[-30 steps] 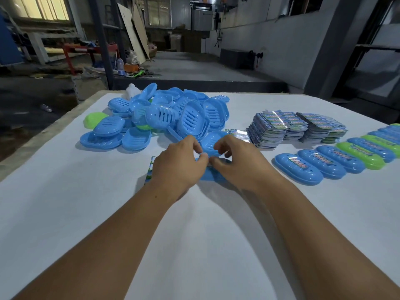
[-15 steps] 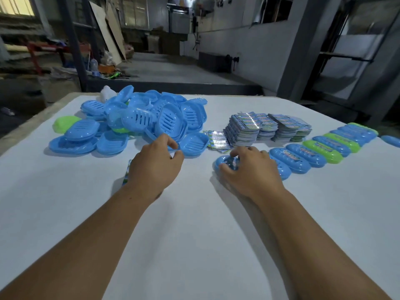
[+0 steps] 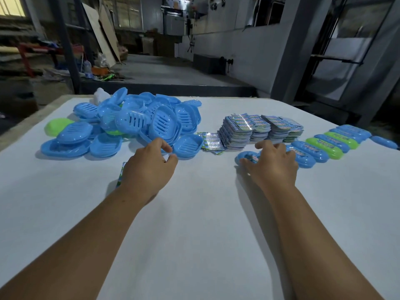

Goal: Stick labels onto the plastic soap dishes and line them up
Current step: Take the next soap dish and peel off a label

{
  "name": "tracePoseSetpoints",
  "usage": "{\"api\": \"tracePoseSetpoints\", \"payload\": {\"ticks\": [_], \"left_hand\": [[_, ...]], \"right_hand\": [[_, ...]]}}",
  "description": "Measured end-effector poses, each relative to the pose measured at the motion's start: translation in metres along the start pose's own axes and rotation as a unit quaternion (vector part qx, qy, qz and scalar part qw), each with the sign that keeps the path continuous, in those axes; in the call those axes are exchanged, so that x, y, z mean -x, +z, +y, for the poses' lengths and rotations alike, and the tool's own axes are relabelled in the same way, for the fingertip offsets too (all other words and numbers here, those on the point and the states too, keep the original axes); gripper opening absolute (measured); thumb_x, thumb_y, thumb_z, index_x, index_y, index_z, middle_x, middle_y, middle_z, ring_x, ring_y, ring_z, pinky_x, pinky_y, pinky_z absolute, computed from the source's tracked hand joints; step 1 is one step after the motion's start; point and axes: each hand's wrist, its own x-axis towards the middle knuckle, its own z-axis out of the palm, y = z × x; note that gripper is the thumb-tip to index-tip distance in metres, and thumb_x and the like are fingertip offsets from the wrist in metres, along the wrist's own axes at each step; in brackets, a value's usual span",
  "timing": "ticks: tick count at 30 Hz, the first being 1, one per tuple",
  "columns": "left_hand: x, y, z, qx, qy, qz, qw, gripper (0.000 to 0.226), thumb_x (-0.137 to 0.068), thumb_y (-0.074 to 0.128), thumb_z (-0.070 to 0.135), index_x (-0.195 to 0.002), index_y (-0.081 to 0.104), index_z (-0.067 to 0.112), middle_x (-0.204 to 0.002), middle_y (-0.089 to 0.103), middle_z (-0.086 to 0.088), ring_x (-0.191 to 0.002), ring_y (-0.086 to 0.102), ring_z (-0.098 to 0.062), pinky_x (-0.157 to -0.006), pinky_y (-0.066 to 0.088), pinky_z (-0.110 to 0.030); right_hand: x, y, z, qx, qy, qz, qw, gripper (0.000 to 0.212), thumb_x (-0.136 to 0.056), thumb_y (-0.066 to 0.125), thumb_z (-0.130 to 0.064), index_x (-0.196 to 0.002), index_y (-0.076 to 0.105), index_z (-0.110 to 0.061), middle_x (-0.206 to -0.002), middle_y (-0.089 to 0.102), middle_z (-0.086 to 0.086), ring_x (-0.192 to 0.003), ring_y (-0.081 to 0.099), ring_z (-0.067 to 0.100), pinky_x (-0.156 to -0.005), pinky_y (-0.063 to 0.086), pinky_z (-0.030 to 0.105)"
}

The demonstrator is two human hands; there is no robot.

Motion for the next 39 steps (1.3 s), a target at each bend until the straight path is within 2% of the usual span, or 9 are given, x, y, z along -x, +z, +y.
{"api": "tracePoseSetpoints", "payload": {"ticks": [7,11,16,19,25,30,32,35,39], "left_hand": [[-0.002,0.002,-0.005,0.002,-0.002,-0.003,1.0,0.012,-0.088,0.061,0.044,-0.096,0.057,0.036,-0.074,0.065,0.011,-0.079,0.063,-0.018,-0.074,0.049,-0.034],[-0.003,0.002,-0.008,-0.003,-0.003,-0.008,1.0,0.011,-0.088,0.06,0.045,-0.094,0.057,0.037,-0.075,0.065,0.012,-0.08,0.064,-0.017,-0.076,0.052,-0.035],[-0.006,0.0,-0.009,-0.028,0.001,-0.005,1.0,0.009,-0.089,0.057,0.045,-0.093,0.057,0.036,-0.081,0.066,0.011,-0.083,0.064,-0.02,-0.077,0.053,-0.036],[-0.008,-0.001,-0.01,-0.037,0.001,0.007,0.999,0.011,-0.089,0.058,0.045,-0.093,0.059,0.034,-0.085,0.069,0.008,-0.085,0.064,-0.022,-0.076,0.052,-0.035],[-0.012,-0.004,-0.016,-0.047,-0.002,0.027,0.999,0.011,-0.089,0.058,0.044,-0.093,0.059,0.034,-0.082,0.068,0.008,-0.083,0.063,-0.022,-0.071,0.047,-0.033],[-0.015,-0.009,-0.024,-0.027,0.017,0.03,0.999,0.007,-0.088,0.061,0.035,-0.094,0.059,0.031,-0.066,0.055,0.01,-0.073,0.059,-0.019,-0.065,0.044,-0.031],[-0.014,-0.01,-0.023,-0.014,0.034,0.033,0.999,0.011,-0.087,0.062,0.029,-0.097,0.061,0.027,-0.074,0.057,0.01,-0.078,0.06,-0.019,-0.069,0.048,-0.033],[-0.013,-0.01,-0.022,0.001,0.083,0.043,0.996,0.025,-0.084,0.067,0.022,-0.108,0.062,0.022,-0.102,0.061,0.003,-0.096,0.06,-0.02,-0.083,0.052,-0.039],[-0.012,-0.009,-0.02,0.004,0.161,0.048,0.986,0.065,-0.077,0.08,0.038,-0.134,0.052,0.024,-0.133,0.05,0.007,-0.122,0.051,-0.014,-0.102,0.044,-0.032]], "right_hand": [[-0.003,0.005,-0.005,-0.026,-0.02,0.027,0.999,0.047,-0.086,0.073,-0.047,-0.127,0.061,-0.026,-0.134,0.052,0.011,-0.123,0.041,0.039,-0.099,0.036,0.044],[0.011,0.013,-0.034,-0.09,-0.121,0.069,0.986,0.029,-0.088,0.072,-0.035,-0.115,0.068,-0.025,-0.124,0.056,0.008,-0.117,0.045,0.036,-0.097,0.034,0.041],[0.022,0.028,-0.073,-0.133,-0.26,0.03,0.956,0.027,-0.089,0.07,-0.026,-0.115,0.07,-0.016,-0.117,0.062,0.008,-0.109,0.054,0.034,-0.094,0.041,0.041],[0.021,0.037,-0.092,-0.11,-0.304,-0.019,0.946,0.033,-0.09,0.068,-0.034,-0.119,0.07,-0.017,-0.119,0.064,0.006,-0.112,0.054,0.032,-0.098,0.042,0.039],[0.009,0.051,-0.121,-0.049,-0.301,-0.026,0.952,0.047,-0.082,0.062,-0.058,-0.114,0.066,-0.024,-0.108,0.071,-0.002,-0.104,0.058,0.027,-0.085,0.042,0.038],[0.003,0.059,-0.123,-0.052,-0.3,-0.066,0.95,0.034,-0.084,0.063,-0.049,-0.106,0.05,-0.026,-0.097,0.071,-0.006,-0.099,0.063,0.025,-0.086,0.04,0.039],[0.002,0.058,-0.121,-0.059,-0.299,-0.082,0.949,0.026,-0.087,0.062,-0.041,-0.105,0.048,-0.027,-0.095,0.071,-0.007,-0.096,0.065,0.025,-0.085,0.043,0.038],[0.001,0.051,-0.117,-0.118,-0.287,-0.059,0.949,0.021,-0.094,0.06,-0.033,-0.113,0.054,-0.027,-0.092,0.071,-0.009,-0.091,0.065,0.025,-0.08,0.046,0.036],[-0.002,0.032,-0.108,-0.28,-0.238,-0.005,0.93,0.014,-0.096,0.062,-0.03,-0.109,0.061,-0.031,-0.082,0.063,-0.018,-0.072,0.061,0.01,-0.07,0.046,0.03]]}}
